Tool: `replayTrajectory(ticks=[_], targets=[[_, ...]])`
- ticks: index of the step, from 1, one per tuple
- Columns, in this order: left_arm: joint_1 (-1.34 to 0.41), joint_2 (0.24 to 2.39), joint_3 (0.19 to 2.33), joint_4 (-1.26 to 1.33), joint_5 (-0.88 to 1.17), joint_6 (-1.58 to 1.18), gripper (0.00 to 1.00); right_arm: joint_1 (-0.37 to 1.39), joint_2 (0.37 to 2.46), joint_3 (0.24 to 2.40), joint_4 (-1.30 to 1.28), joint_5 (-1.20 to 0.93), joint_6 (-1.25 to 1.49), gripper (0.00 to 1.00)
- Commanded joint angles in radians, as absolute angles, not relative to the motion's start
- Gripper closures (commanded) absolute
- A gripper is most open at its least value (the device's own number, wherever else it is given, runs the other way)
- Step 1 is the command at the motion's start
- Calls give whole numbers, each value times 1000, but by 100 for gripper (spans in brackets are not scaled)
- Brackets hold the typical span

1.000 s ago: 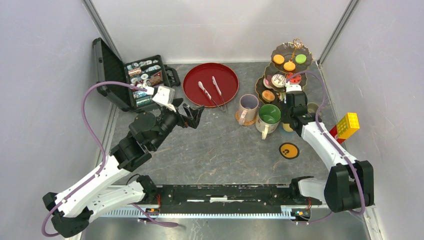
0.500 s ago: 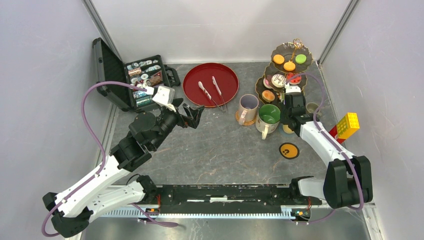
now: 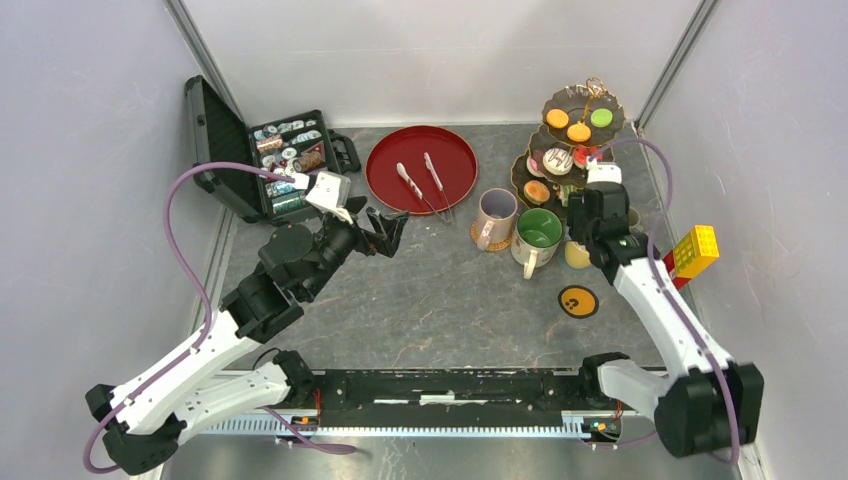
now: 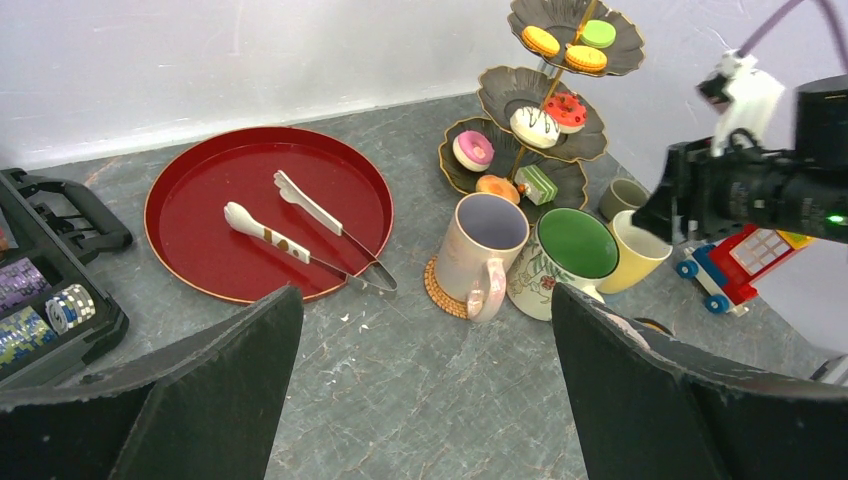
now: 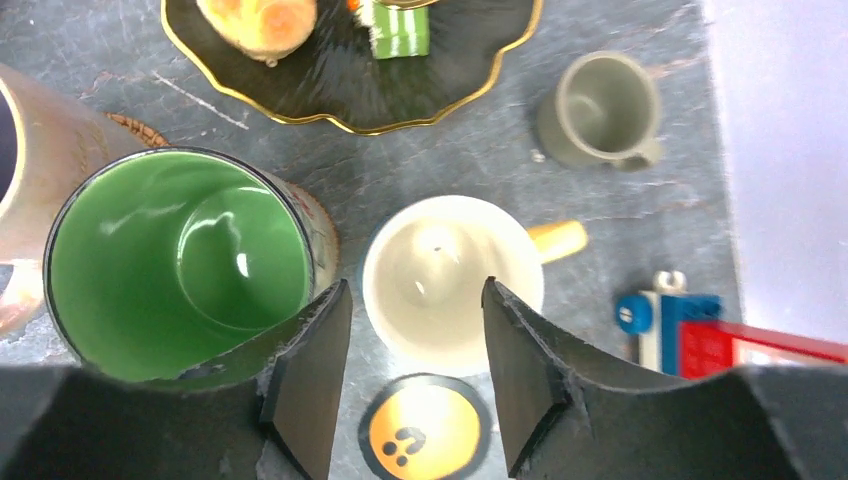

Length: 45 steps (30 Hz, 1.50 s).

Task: Serve the afternoon tea

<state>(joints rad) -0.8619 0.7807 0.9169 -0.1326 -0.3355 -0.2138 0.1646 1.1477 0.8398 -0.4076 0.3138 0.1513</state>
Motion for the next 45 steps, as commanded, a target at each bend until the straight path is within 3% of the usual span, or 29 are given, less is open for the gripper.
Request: replayTrajectory(ticks=[1, 6, 9, 22, 32, 40, 45], targets=[[-868, 764, 953, -110, -328, -242, 0, 170, 993, 847, -528, 422, 155, 39], [-868, 760, 953, -111, -326, -247, 0, 155, 837, 633, -536, 444, 251, 11], [-869, 761, 951, -110, -324, -249, 0, 123, 802, 531, -509, 379, 320, 5], [-870, 753, 953, -111, -335, -241, 0, -102, 926, 330, -305, 135, 462, 2], [-871, 761, 956, -114, -339, -238, 0, -84, 942, 278, -232, -64, 493, 7], [-870, 770, 956, -115, -334, -236, 0, -57, 868, 328, -301, -61, 479, 7], [-870, 773, 956, -117, -343, -232, 0, -57, 825, 483, -385, -46, 399, 7]])
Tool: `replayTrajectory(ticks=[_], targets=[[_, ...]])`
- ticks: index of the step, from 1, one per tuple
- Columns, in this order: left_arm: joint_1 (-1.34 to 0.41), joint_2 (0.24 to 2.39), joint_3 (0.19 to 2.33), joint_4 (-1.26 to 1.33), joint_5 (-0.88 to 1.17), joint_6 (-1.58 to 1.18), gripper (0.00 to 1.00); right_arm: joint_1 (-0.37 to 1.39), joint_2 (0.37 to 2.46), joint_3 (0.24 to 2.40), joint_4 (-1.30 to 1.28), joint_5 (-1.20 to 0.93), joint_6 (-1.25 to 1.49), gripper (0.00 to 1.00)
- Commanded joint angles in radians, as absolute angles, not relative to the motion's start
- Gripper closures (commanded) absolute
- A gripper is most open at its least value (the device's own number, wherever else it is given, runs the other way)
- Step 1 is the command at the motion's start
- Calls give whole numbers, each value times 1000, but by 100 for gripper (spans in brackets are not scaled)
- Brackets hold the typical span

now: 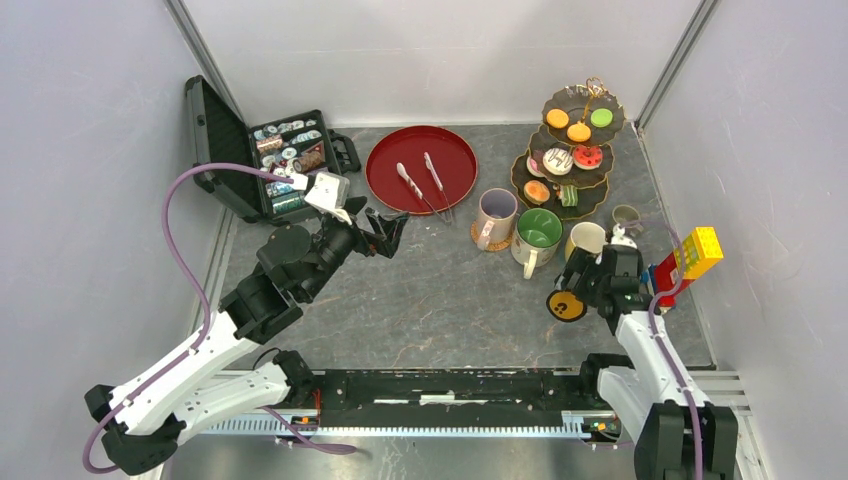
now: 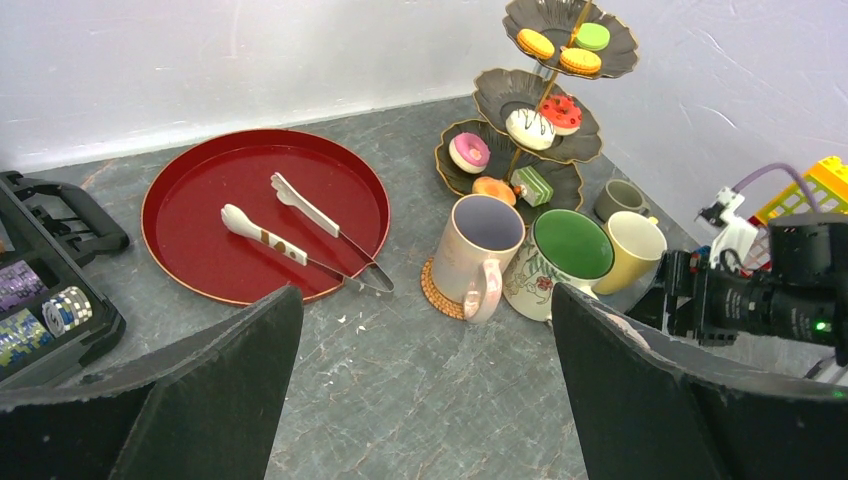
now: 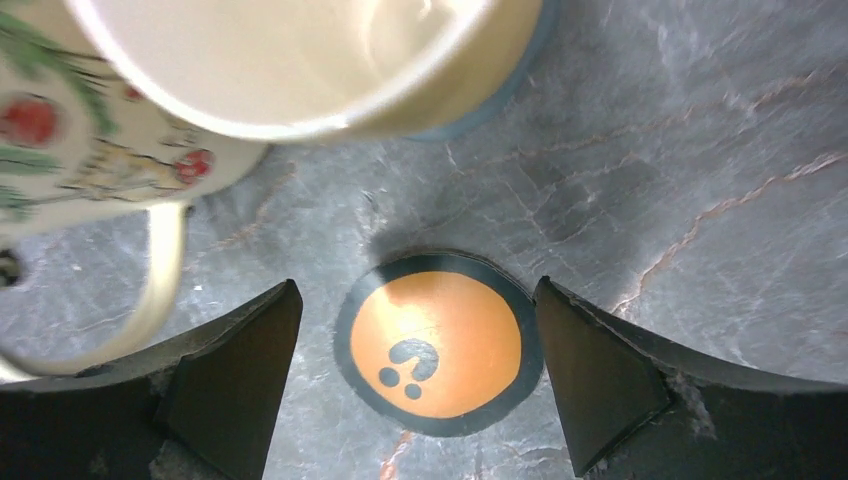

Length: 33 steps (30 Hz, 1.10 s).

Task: Serve the afternoon tea

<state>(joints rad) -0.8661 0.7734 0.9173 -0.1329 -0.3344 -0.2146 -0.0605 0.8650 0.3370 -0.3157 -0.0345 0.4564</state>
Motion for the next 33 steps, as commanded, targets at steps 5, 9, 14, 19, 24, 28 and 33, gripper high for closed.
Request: replayTrajectory(ticks=[5, 9, 14, 19, 24, 28, 33], targets=[[-870, 773, 959, -118, -335, -234, 0, -57, 839, 715, -479, 95, 296, 7], [-870, 772, 958, -118, -324, -239, 0, -60, 918, 845, -480, 289, 289, 7], [-869, 770, 956, -117, -333, -235, 0, -77, 1067, 930, -394, 371, 302, 8], [-870, 769, 957, -117, -338, -232, 0, -96, 1243, 1030, -345, 415, 280, 16], [-870, 771, 959, -119, -341, -227, 0, -104, 1386, 1114, -345, 433, 245, 33], [-871, 773, 960, -120, -342, -225, 0, -116, 1487, 1153, -347, 401, 227, 42], [-871, 778, 962, -121, -342, -224, 0, -121, 1579, 1169, -340, 359, 225, 46]])
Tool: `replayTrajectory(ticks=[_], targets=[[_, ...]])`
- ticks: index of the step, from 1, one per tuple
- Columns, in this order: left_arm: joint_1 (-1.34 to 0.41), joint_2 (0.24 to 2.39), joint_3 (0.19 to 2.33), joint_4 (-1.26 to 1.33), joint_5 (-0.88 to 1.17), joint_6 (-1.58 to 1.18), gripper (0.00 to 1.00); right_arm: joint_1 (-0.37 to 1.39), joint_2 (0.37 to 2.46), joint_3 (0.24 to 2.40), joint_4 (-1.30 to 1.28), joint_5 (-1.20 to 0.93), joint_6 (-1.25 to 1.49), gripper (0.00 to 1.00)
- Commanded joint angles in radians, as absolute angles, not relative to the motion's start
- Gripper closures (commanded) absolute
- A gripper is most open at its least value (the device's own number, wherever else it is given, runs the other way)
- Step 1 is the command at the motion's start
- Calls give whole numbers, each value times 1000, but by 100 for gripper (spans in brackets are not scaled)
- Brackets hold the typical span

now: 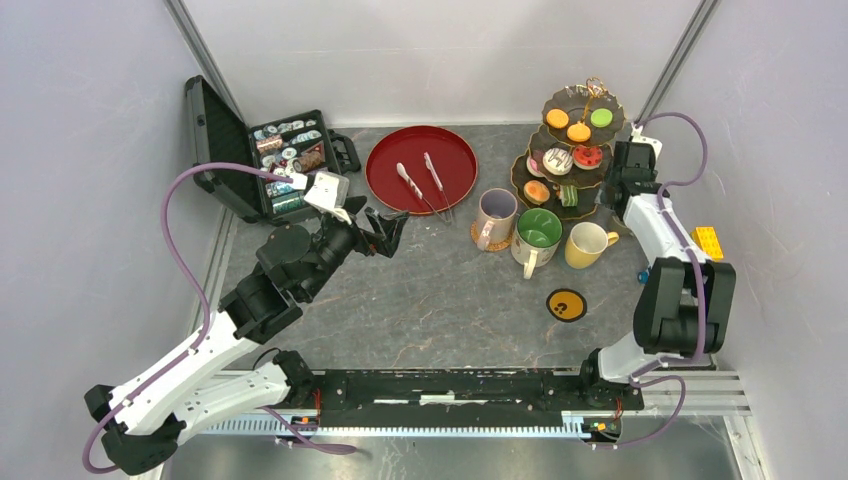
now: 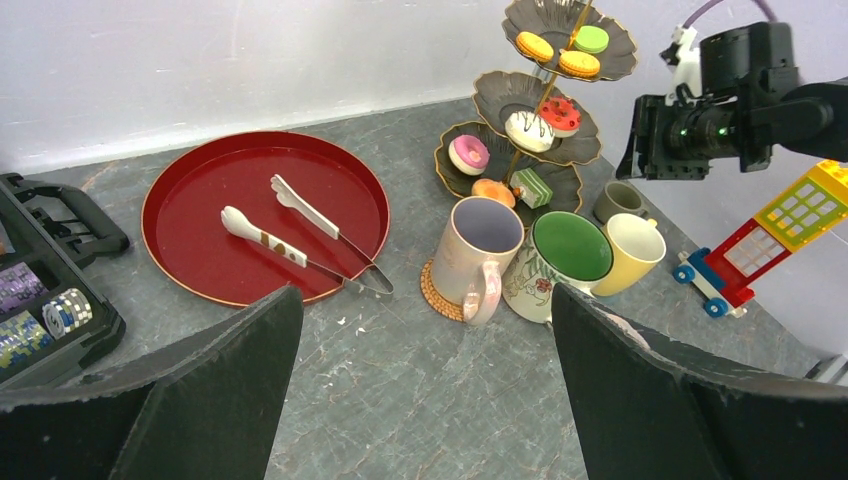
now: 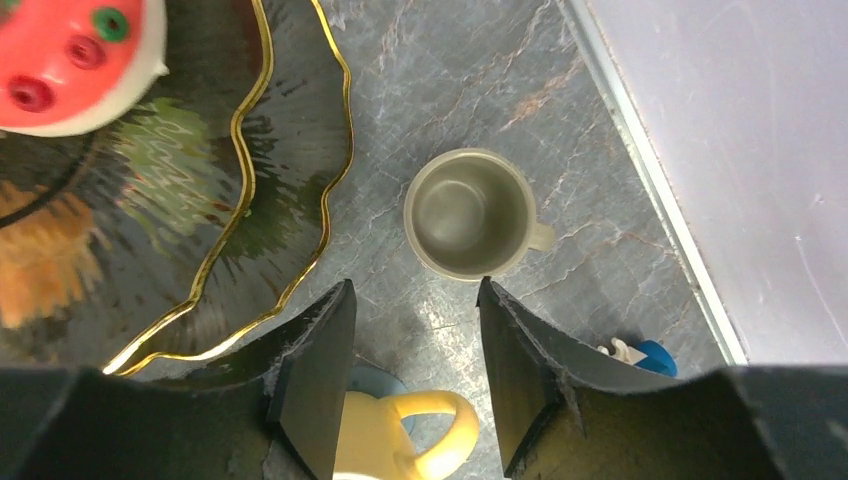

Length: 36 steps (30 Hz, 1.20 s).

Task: Serve the afternoon tea

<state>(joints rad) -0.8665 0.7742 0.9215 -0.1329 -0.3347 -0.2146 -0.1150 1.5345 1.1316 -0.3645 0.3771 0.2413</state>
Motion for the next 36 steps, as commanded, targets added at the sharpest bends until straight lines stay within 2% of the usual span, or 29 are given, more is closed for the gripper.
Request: replayTrajectory(ticks=[1, 12, 19, 26, 30, 36], targets=[[-871, 778, 961, -121, -343, -223, 0, -124, 1594, 1163, -332, 361, 226, 47], [-871, 790, 959, -121, -340, -225, 0, -147, 1739, 1133, -231, 361, 199, 59], [-871, 795, 959, -119, -334, -227, 0, -155, 1801, 1124, -205, 368, 176, 70], [-871, 798, 957, -118, -328, -231, 0, -155, 1791, 1128, -197, 382, 131, 85], [-871, 798, 957, -118, -327, -232, 0, -155, 1749, 1123, -189, 418, 93, 100], [-871, 804, 956, -118, -322, -236, 0, -155, 1642, 1114, -193, 424, 81, 100]])
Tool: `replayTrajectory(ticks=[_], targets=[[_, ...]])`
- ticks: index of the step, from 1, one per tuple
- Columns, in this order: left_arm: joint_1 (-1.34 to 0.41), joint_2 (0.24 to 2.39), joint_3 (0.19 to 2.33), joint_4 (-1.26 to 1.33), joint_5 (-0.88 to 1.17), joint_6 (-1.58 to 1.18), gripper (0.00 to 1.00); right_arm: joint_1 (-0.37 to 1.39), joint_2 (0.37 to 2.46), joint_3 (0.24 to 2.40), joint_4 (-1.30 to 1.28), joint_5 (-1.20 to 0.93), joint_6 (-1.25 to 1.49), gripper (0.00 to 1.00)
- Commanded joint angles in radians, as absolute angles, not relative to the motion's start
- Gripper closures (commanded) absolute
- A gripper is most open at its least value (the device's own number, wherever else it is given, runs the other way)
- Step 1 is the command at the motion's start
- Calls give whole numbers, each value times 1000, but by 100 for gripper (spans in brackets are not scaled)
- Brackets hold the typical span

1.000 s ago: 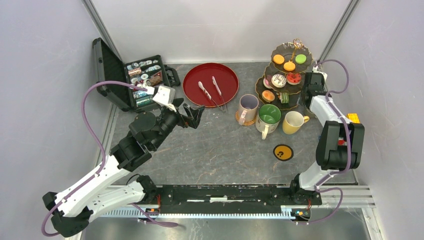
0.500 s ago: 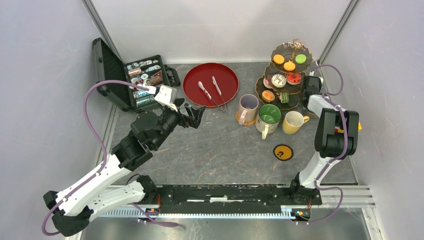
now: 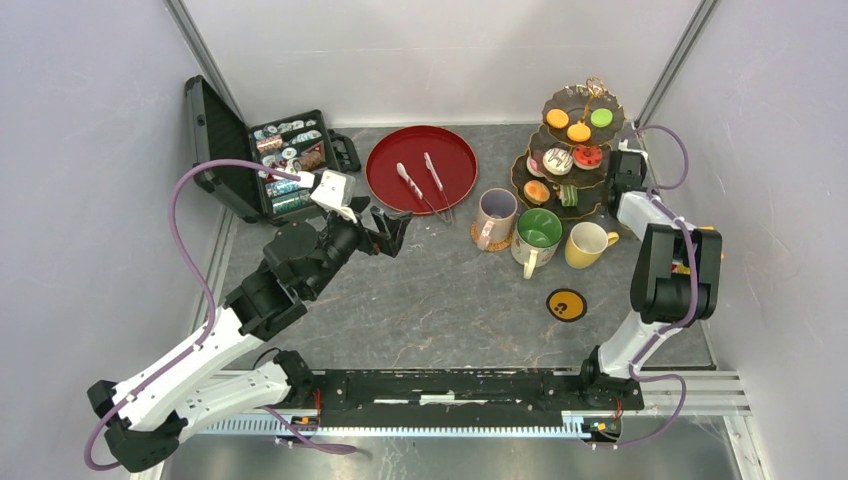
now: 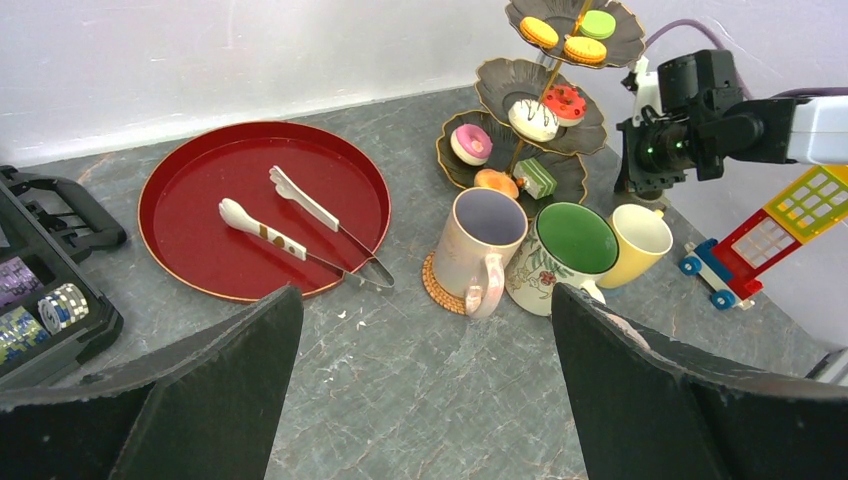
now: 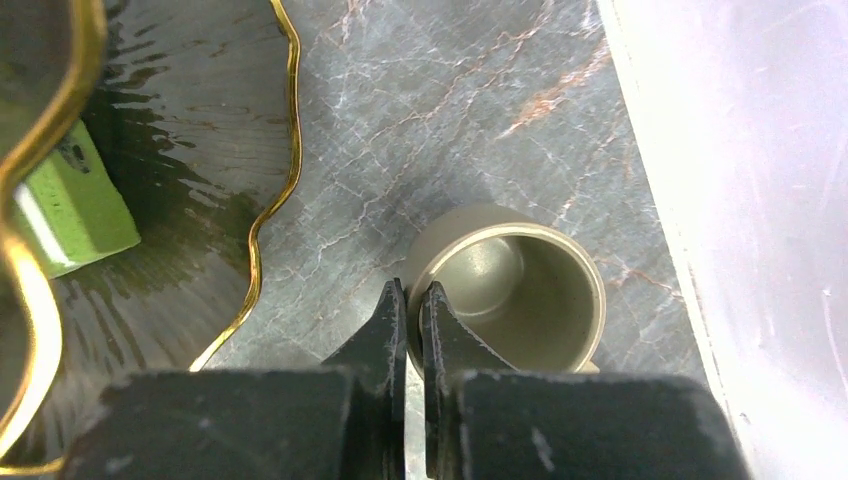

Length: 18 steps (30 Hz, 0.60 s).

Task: Serve the afternoon tea

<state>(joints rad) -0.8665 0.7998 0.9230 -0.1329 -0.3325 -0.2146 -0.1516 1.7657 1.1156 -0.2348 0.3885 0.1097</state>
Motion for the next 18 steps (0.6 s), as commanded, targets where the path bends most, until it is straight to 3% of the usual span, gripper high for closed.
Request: replayTrajectory(ticks=[1, 12, 18], targets=[[-871, 804, 956, -118, -321, -236, 0, -155, 1613, 1113, -197, 416, 81, 100], [-871, 798, 957, -117, -324, -236, 0, -129, 1193, 1040, -289, 63, 35, 100], [-871, 795, 959, -118, -314, -244, 0, -86, 966, 997, -496, -118, 15, 100]])
